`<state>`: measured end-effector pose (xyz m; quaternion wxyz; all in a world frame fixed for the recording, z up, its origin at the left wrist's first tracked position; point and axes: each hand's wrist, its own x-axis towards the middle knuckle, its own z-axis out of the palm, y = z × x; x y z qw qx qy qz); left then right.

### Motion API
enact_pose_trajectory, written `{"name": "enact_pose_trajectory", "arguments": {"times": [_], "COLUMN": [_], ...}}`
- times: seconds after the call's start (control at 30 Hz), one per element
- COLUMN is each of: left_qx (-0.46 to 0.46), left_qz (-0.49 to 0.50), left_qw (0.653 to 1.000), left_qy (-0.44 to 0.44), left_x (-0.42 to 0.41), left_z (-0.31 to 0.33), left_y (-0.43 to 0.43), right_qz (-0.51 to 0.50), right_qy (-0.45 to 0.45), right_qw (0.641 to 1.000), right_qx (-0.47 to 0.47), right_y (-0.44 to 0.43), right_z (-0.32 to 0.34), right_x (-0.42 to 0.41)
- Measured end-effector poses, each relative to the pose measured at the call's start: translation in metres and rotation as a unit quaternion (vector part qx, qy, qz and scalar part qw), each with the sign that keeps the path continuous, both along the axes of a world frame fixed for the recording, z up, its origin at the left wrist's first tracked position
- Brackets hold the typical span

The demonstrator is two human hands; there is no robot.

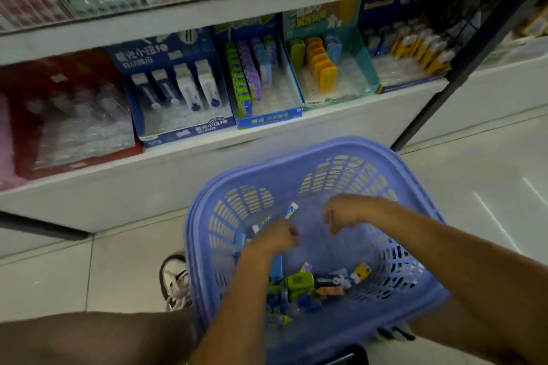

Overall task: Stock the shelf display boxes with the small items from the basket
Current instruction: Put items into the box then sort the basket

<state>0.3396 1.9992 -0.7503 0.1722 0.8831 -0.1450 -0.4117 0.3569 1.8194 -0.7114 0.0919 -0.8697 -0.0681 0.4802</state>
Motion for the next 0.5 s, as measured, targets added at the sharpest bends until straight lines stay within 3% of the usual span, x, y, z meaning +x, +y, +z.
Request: {"name": "enact_pose_trajectory", "arguments": {"times": [0.2, 0.5], "left_qx": [0.035, 0.052], "left_qz": [-0.066, -0.107], "left_qw": [0.992, 0.986], "left_qy": [0.1, 0.117], "left_x": [-0.046, -0.045], "left_z": [-0.048, -0.066], "left_y": [0.003, 0.0], "right_qz": [0.072, 0.063], "right_qy": [0.093, 0.131], "right_qw": [0.993, 0.989], "right_qx": [-0.032, -0.008], "right_y": [-0.017, -0.021], "right_z": [-0.08, -0.111], "right_x": [-0.053, -0.057]}}
